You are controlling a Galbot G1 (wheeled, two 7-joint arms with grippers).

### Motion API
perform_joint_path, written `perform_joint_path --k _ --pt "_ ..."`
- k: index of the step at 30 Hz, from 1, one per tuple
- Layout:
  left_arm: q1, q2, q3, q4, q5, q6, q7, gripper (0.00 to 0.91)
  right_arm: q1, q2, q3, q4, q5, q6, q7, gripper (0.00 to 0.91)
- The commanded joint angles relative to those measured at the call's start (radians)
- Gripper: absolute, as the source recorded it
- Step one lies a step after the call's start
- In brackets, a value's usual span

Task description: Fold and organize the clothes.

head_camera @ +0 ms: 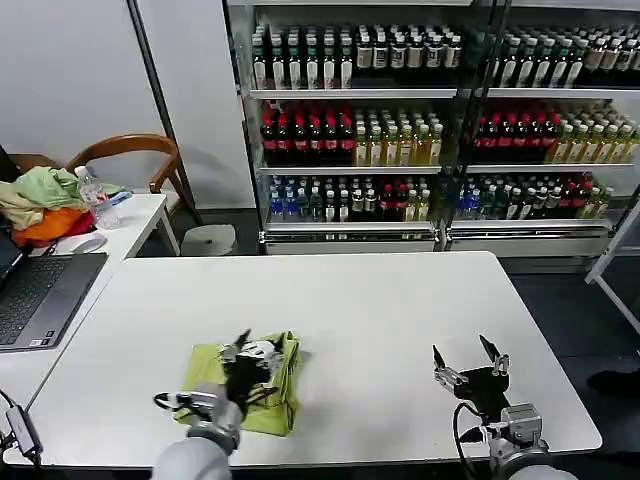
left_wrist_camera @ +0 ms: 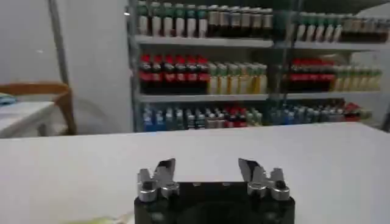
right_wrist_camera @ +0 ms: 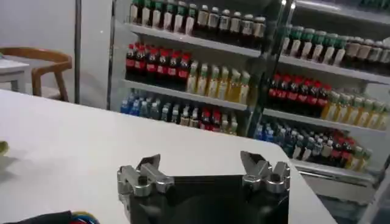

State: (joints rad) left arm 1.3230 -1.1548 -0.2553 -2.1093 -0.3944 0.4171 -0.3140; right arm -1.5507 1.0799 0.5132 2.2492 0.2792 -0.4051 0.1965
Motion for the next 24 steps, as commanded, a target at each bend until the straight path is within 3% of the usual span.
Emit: perform_joint_path --k 1,8,23,24 --pt "0.109 0.136 -0.327 0.087 -0.181 0.018 -0.011 0.907 0.008 -0.002 -0.008 -0.001 0.002 0.001 -0.001 0.907" --pt "0.119 0.090 -0.283 0.154 -0.193 0.062 -0.011 0.907 0.008 -0.006 -0.004 -0.001 0.002 0.001 -0.001 0.907" --pt "0.102 0.042 -0.230 0.178 -0.241 0.042 -0.037 0.907 0.014 -0.006 -0.005 -0.010 0.003 0.001 -0.002 0.907" --pt "0.102 0.040 -0.226 0.180 -0.241 0.037 -0.031 0.605 0.015 -0.006 -0.007 -0.011 0.003 0.001 -0.002 0.907"
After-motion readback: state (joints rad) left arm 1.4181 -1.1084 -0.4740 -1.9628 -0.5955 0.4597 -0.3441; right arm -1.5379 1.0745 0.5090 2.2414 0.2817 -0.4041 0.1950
